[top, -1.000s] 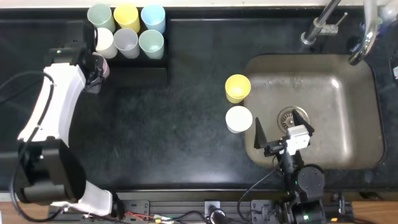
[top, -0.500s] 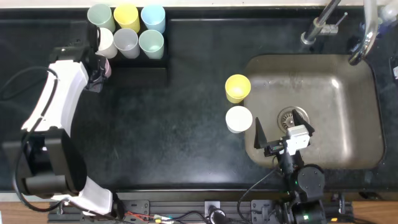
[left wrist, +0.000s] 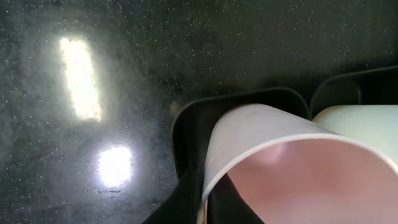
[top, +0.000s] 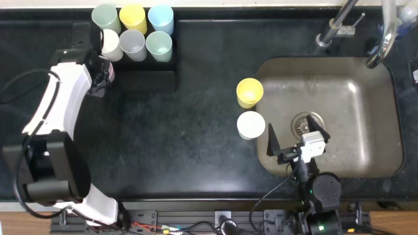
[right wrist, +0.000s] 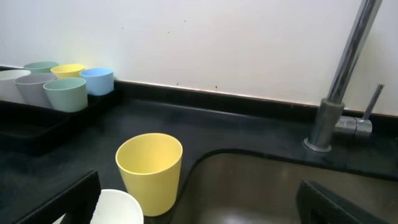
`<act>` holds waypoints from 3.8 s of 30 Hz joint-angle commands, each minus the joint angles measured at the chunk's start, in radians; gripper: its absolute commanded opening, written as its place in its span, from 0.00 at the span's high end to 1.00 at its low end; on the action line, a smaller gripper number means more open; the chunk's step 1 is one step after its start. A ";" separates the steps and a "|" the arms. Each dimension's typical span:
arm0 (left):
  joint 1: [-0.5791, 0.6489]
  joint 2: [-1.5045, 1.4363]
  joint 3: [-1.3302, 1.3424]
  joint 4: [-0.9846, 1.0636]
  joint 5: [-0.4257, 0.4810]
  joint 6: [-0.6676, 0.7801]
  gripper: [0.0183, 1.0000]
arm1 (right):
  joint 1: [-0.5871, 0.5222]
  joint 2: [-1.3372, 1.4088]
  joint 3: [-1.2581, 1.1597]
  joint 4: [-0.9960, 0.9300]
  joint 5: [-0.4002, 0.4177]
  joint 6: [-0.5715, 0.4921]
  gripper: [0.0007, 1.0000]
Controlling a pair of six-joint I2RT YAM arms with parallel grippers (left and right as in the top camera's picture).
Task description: Store Cups
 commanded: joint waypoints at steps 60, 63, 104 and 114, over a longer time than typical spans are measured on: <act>-0.770 0.194 0.466 -0.006 0.247 0.748 0.20 | -0.002 -0.010 -0.013 0.005 0.009 -0.003 0.00; -0.782 0.241 0.468 -0.044 0.294 0.739 0.20 | -0.002 -0.010 -0.013 0.005 0.009 -0.003 0.00; -0.742 -0.062 0.398 -0.058 -0.213 0.535 0.98 | -0.002 -0.010 -0.013 0.005 0.009 -0.003 0.00; -0.446 -0.335 0.093 -0.162 -0.182 -0.228 0.98 | -0.002 -0.010 -0.013 0.005 0.009 -0.003 0.00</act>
